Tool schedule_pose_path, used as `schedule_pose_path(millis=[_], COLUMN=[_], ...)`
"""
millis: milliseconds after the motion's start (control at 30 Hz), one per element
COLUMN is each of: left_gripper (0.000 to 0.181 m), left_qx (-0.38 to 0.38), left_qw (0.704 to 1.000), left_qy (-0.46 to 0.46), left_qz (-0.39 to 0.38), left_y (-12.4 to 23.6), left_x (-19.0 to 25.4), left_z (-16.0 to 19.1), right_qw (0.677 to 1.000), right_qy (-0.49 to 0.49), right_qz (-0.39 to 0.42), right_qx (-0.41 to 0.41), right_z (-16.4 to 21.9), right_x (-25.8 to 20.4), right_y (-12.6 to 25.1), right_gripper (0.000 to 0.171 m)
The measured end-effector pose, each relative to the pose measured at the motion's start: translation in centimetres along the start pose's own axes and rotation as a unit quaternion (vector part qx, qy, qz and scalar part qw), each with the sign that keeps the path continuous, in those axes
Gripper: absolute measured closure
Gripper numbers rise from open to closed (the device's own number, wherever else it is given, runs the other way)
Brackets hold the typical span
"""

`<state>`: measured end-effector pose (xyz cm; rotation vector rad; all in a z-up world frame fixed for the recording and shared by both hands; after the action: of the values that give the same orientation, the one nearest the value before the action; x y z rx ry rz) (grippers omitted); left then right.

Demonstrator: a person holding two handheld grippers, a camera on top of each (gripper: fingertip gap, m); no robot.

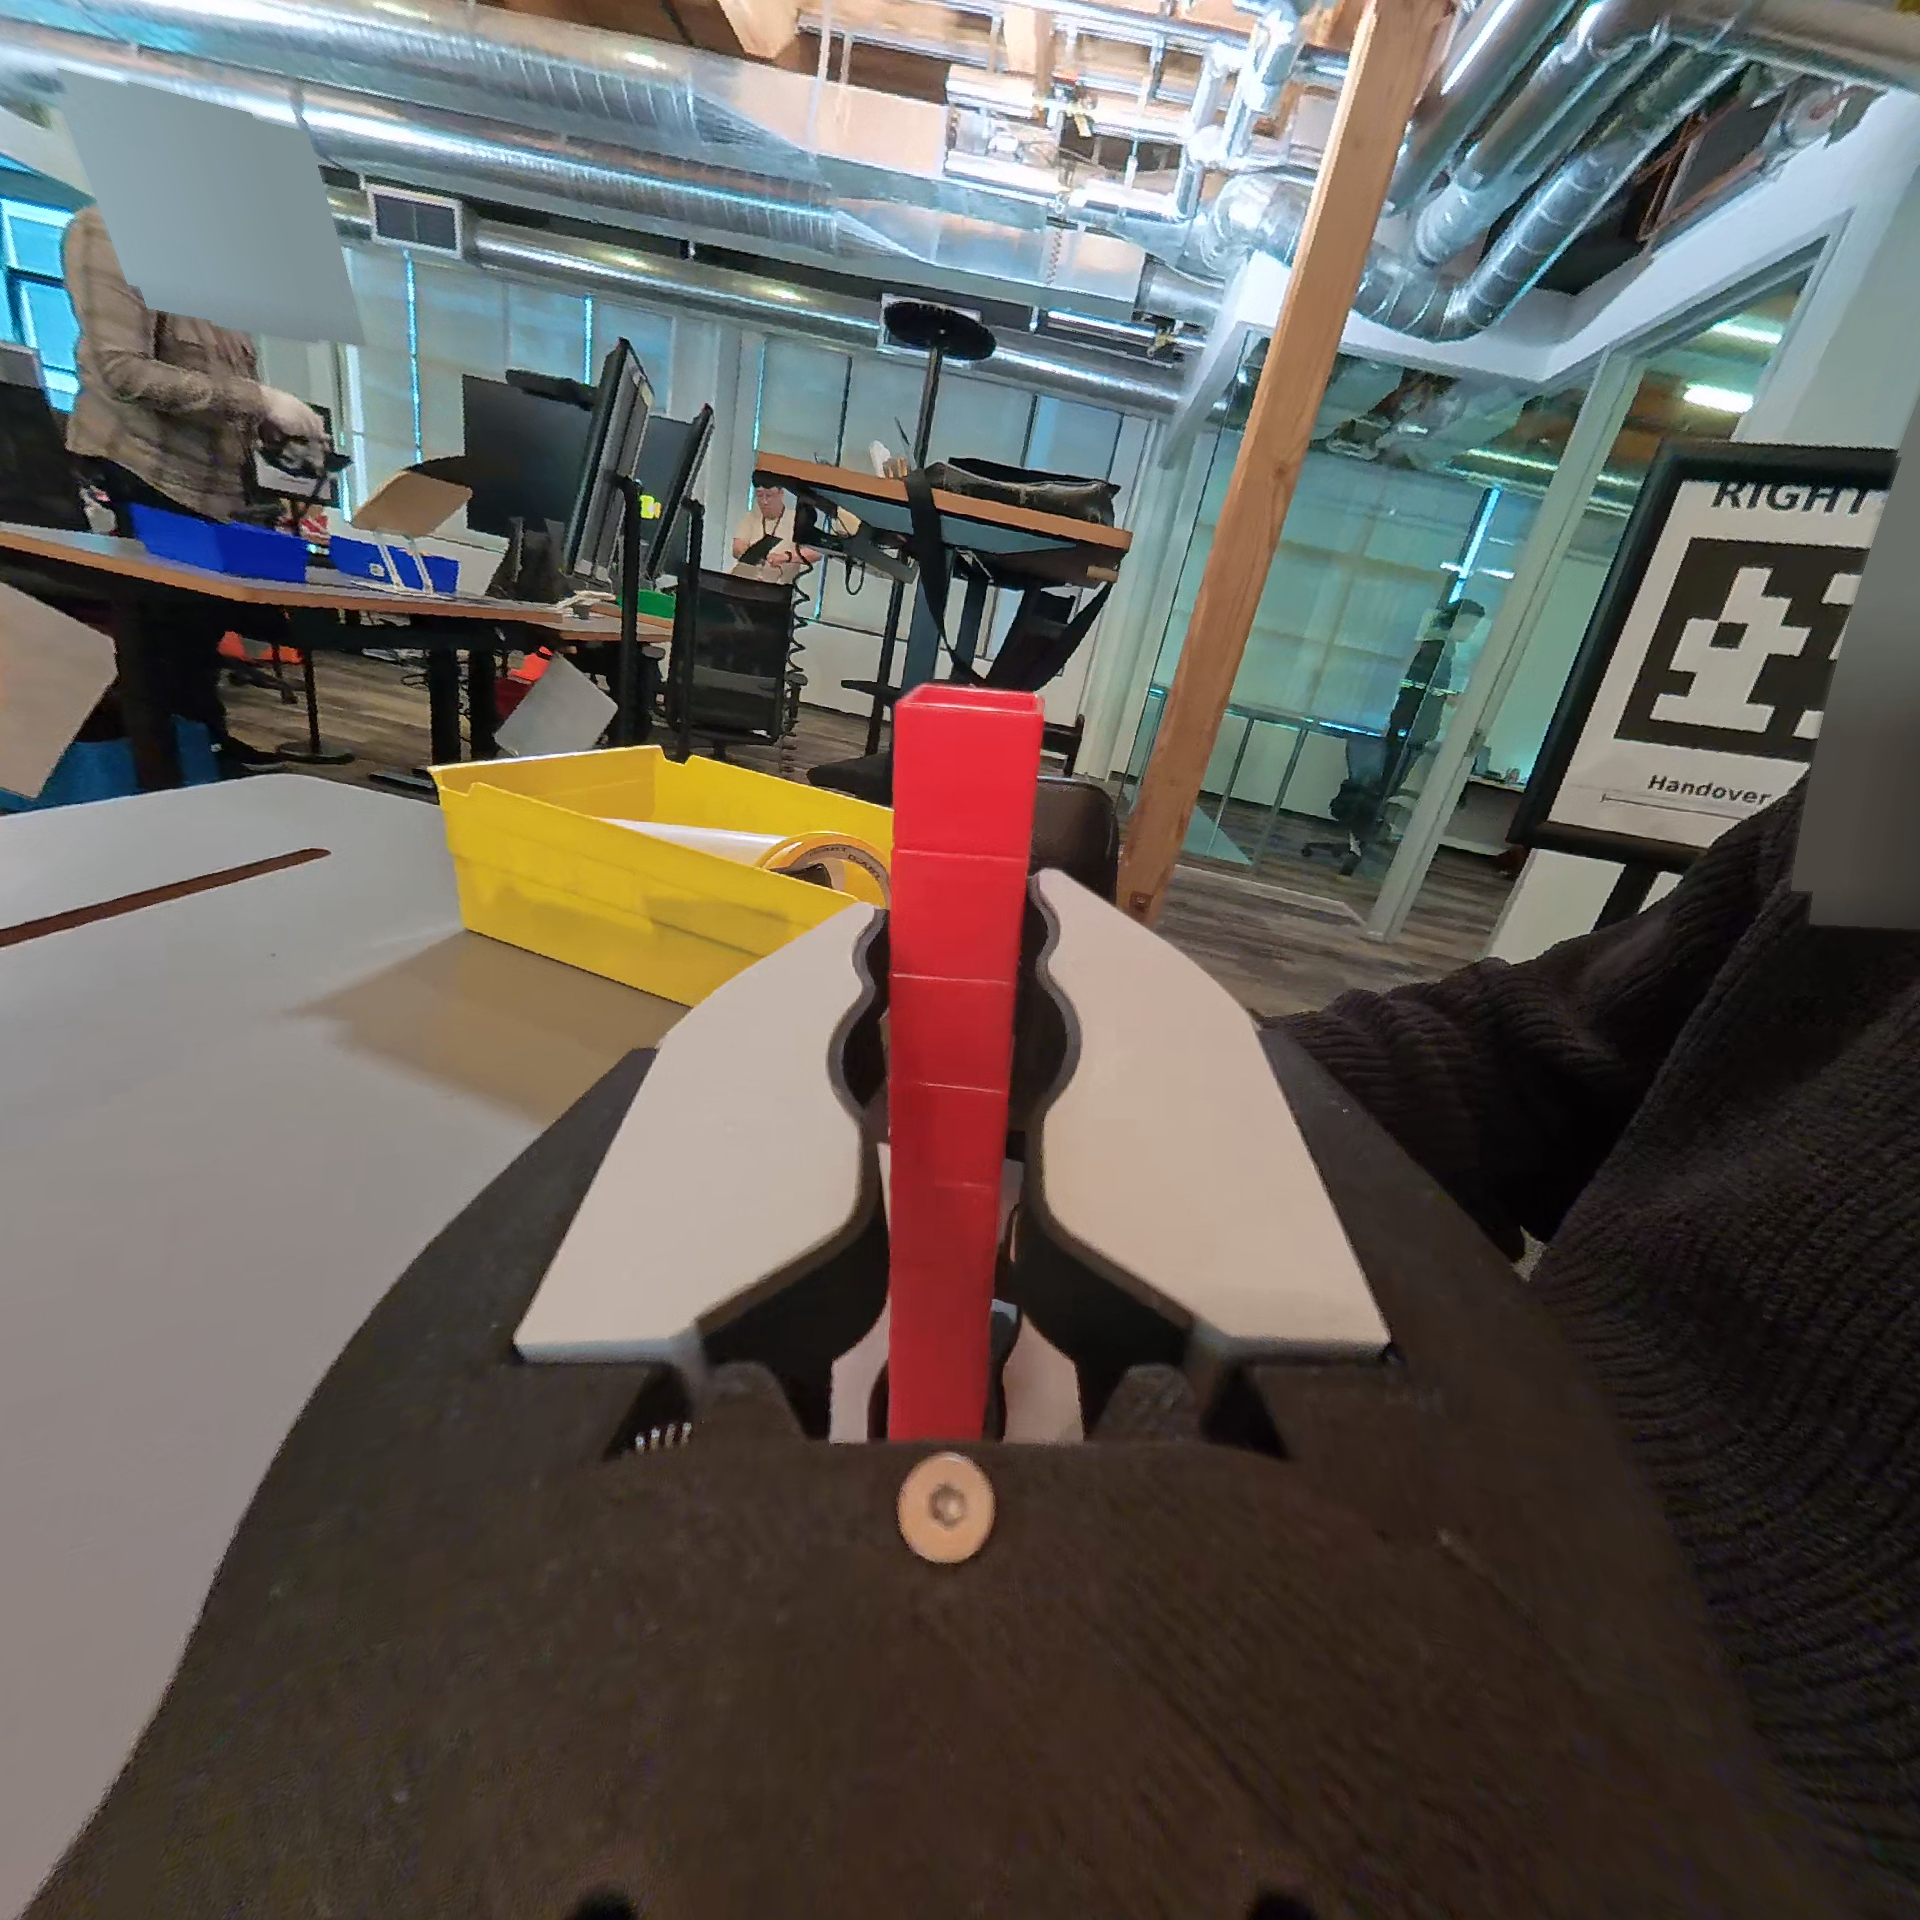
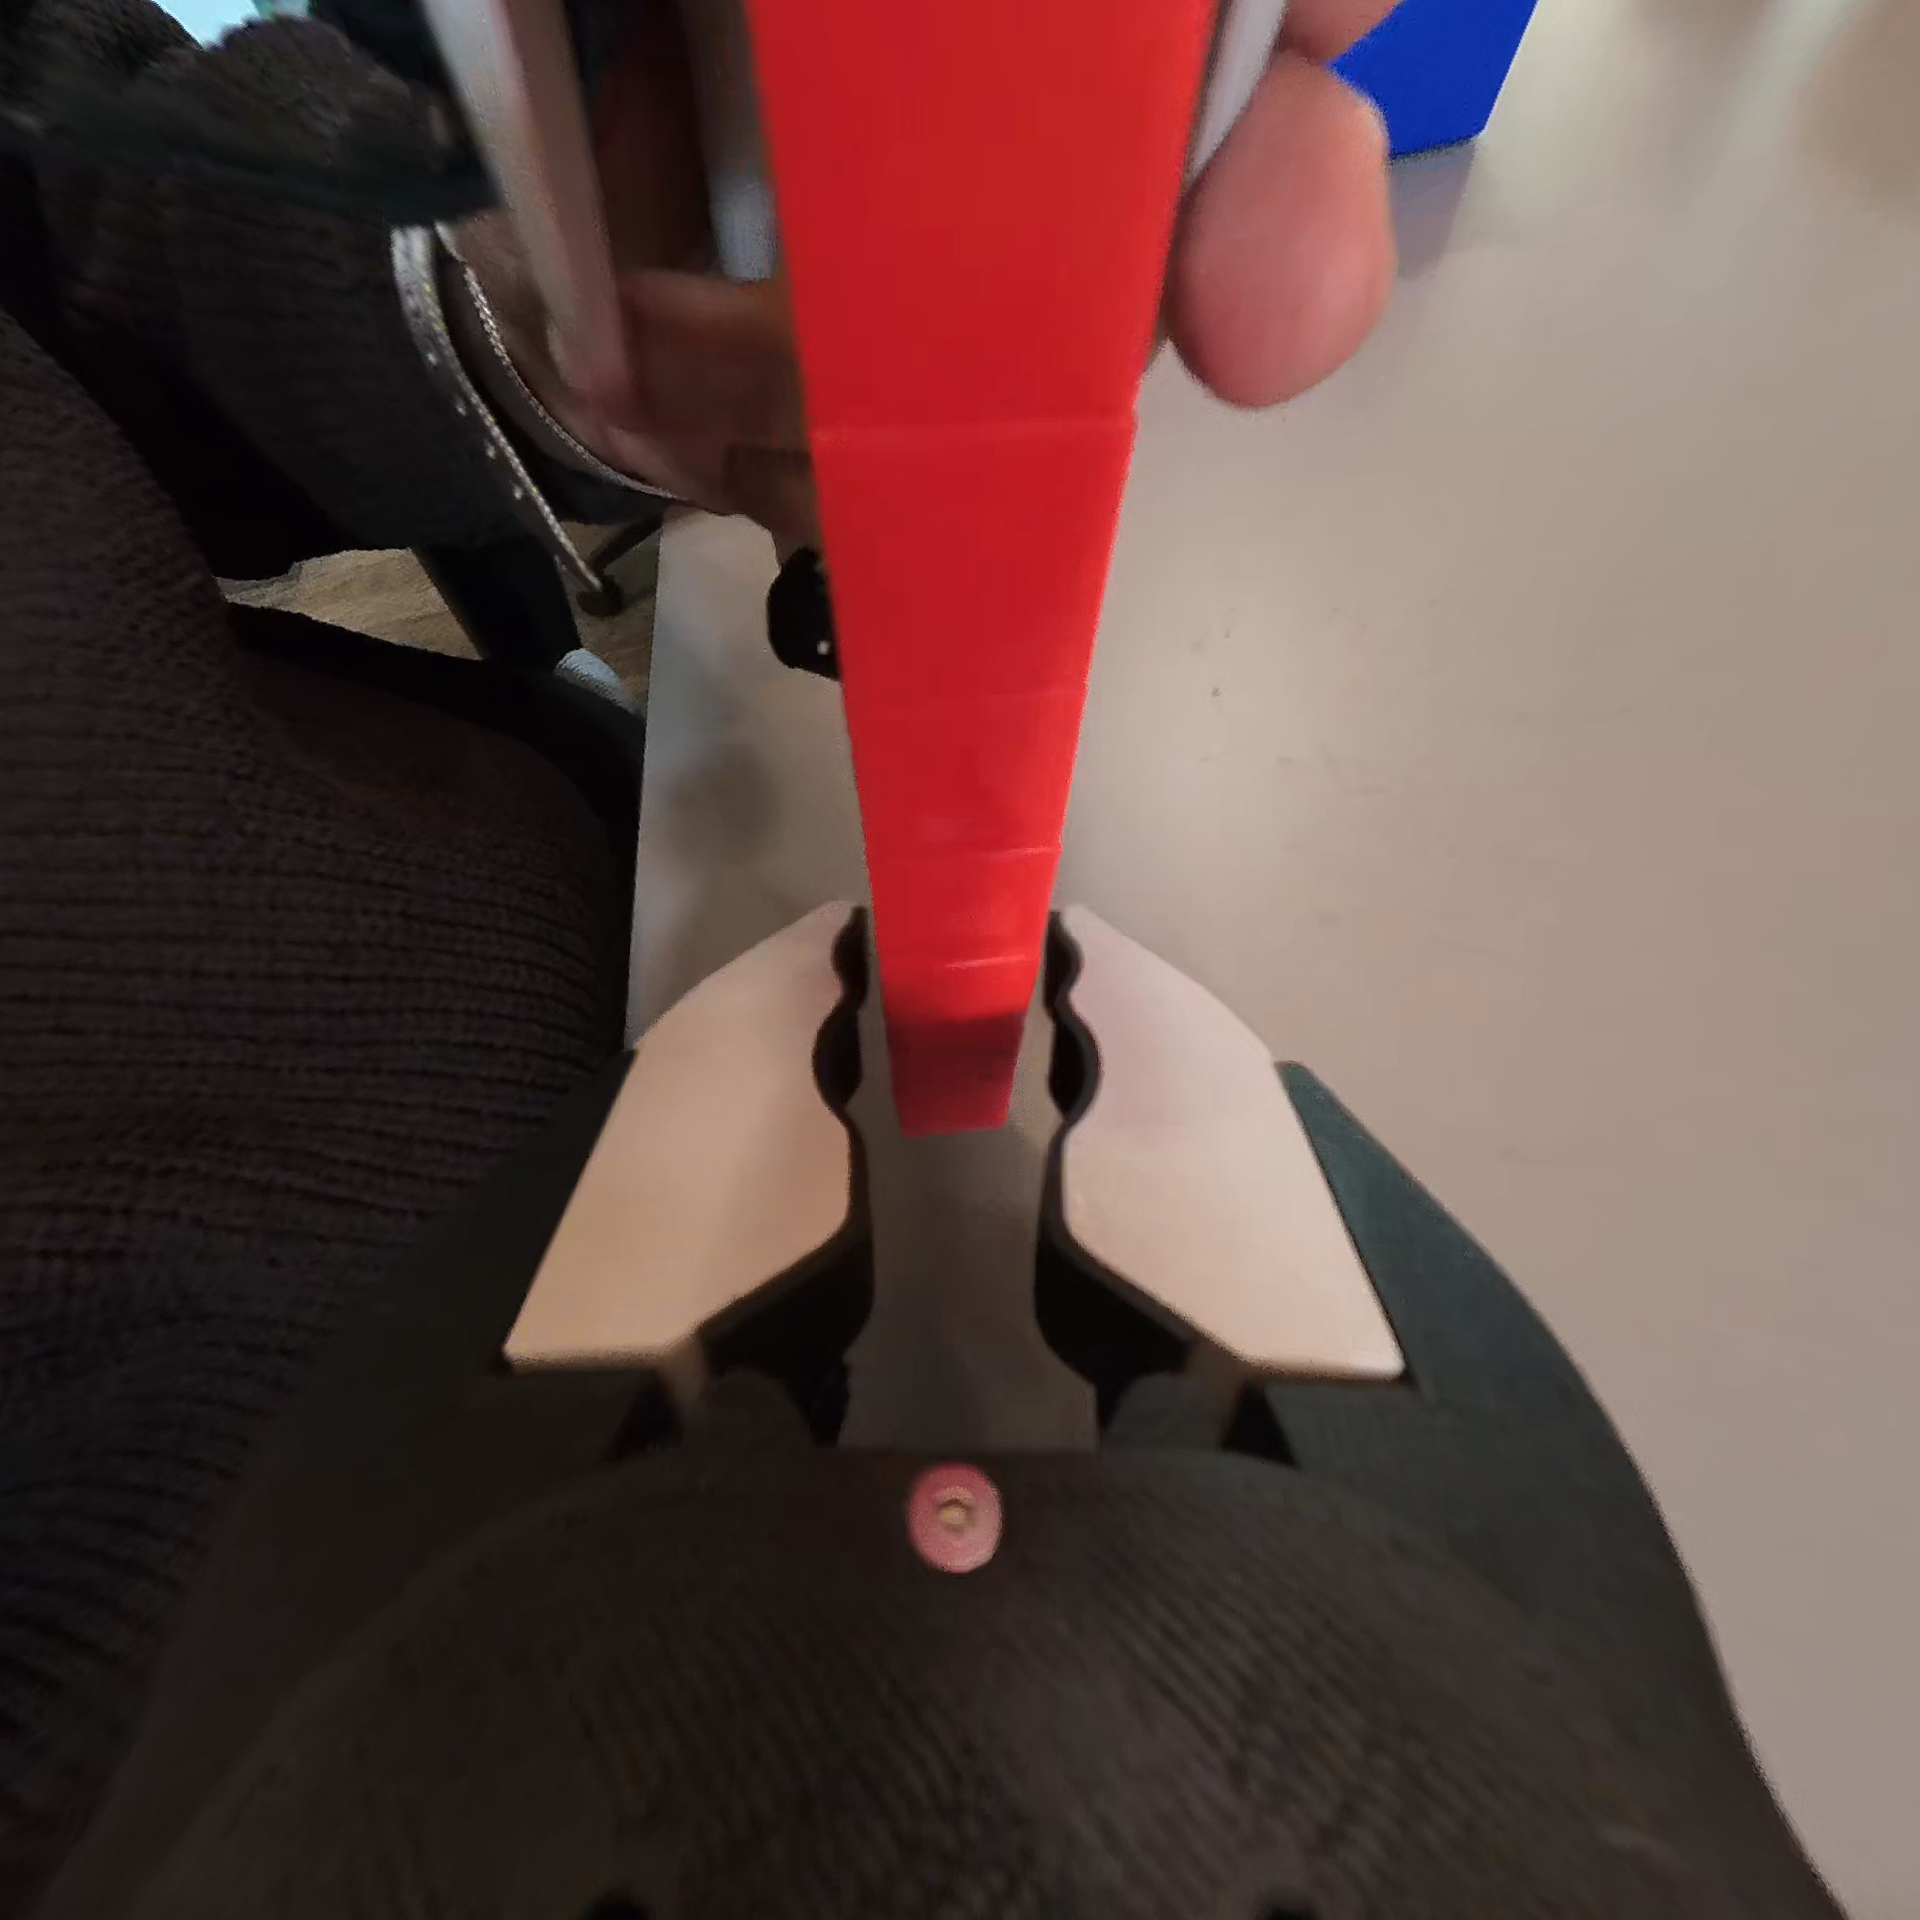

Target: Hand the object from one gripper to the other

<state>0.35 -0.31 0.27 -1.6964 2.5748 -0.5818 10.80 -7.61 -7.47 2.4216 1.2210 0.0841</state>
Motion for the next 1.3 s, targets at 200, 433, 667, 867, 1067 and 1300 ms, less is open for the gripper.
schedule_pose_path(millis=[200, 433, 667, 867, 1067, 1300], left_gripper=[0.157, 0.157, 0.156, 0.157, 0.157, 0.157], left_qx=[0.017, 0.075, 0.106, 0.103, 0.067, 0.015], left_qw=[0.999, 0.993, 0.986, 0.986, 0.989, 0.997], left_qy=[-0.010, -0.005, 0.013, 0.014, 0.049, 0.070], left_qz=[-0.028, -0.094, -0.129, -0.130, -0.124, -0.030], left_y=[0.6, 2.3, 3.9, 4.1, 3.6, 2.2], left_x=[-0.7, -2.5, -3.8, -3.8, -4.0, -3.0], left_z=[-0.4, -1.4, -2.7, -3.5, -3.0, -1.8], right_qw=[0.997, 0.983, 0.977, 0.974, 0.955, 0.963], right_qy=[0.034, 0.072, 0.118, 0.087, 0.141, 0.089], right_qz=[0.040, 0.109, 0.077, 0.065, 0.140, 0.110], right_qx=[0.052, 0.127, 0.161, 0.197, 0.220, 0.228], right_z=[-0.6, -2.0, -3.2, -3.8, -4.0, -3.7], right_x=[0.5, 0.9, -1.9, -2.6, -1.8, -1.3], right_y=[0.7, 2.5, 1.4, 1.0, 2.6, 2.6], right_gripper=[0.109, 0.109, 0.121, 0.119, 0.119, 0.121])
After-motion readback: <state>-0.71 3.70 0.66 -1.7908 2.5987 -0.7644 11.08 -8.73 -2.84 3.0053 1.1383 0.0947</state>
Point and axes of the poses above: each gripper's, where its closed fingertips meet, y back along the fingers, z out of its underside, x = y × z across the jaws, the point moved 9 cm from there along y, back along the fingers, and after that the axes turned 7 degrees about x, right-handed, at the moved point
